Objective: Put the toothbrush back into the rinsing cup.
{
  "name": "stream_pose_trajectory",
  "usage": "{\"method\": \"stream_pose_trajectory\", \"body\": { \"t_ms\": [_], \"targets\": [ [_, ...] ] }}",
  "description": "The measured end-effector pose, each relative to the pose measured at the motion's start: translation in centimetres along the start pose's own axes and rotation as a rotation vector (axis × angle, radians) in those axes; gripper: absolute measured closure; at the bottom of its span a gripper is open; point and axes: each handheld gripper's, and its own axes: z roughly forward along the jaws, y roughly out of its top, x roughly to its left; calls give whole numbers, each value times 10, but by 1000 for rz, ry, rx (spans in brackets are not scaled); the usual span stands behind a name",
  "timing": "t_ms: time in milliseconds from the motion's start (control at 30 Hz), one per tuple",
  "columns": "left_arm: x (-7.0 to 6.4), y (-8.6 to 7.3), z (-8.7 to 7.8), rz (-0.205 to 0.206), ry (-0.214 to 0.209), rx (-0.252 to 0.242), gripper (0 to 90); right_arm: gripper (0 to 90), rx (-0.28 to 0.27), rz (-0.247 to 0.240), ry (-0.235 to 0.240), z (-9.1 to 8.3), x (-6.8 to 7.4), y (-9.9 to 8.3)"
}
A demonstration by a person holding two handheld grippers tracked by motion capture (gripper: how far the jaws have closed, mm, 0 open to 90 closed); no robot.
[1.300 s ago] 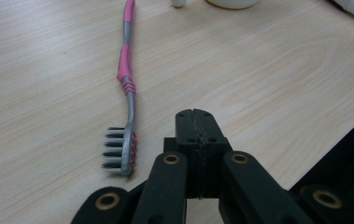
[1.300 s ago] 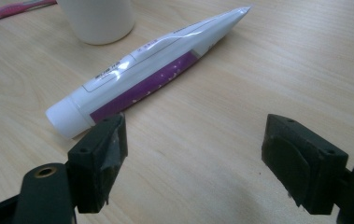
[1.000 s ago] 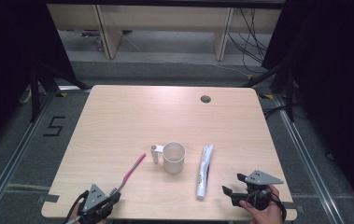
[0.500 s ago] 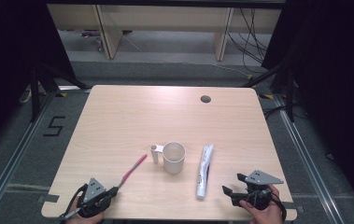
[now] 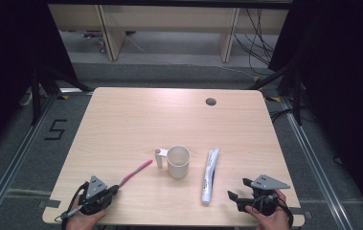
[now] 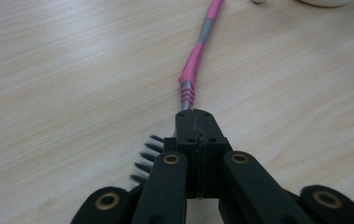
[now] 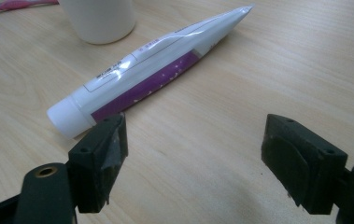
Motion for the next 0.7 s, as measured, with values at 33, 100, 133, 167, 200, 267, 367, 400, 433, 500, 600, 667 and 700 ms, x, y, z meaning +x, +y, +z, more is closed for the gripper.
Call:
{"method": "stream_pose_trajectory", "body": {
  "t_ms": [33, 100, 133, 167, 200, 267, 367, 400, 433, 500, 600, 667, 700],
  "targets": [
    [1, 1, 2, 9, 10, -4, 893, 238, 0, 0, 0, 0, 0, 0],
    [3, 3, 6, 1, 26, -10, 893, 238, 4, 17, 3, 0, 1, 0],
    [7, 4, 7, 20, 34, 7, 893, 238, 7, 1, -1, -1, -1, 0],
    [6, 5, 9, -3, 40, -14, 893, 238, 6, 1, -1, -1, -1, 0],
    [8, 7, 11, -23, 51, -27, 893, 238, 4, 1, 0, -1, -1, 0],
    [15, 10, 11, 5, 62, 4, 893, 238, 7, 1, 0, -1, -1, 0],
    [20, 14, 18, -6, 81, 4, 893, 238, 13, 14, 14, 1, 0, 0],
    [23, 15, 22, -23, 96, 0, 893, 238, 9, 5, 1, 0, -2, 0],
    [24, 16, 26, -61, 97, -24, 893, 238, 9, 5, 1, 0, -2, 0],
    [29, 20, 28, -66, 104, -11, 893, 238, 6, 17, 12, 0, -1, 0],
    [34, 26, 36, -82, 123, -24, 893, 238, 8, 8, 3, 0, -2, 0],
    [36, 29, 39, -94, 121, -30, 893, 238, 6, 10, 1, 1, -2, 0],
    [37, 32, 42, -97, 122, -36, 893, 238, 5, 10, 3, 1, -2, 0]
  ]
}}
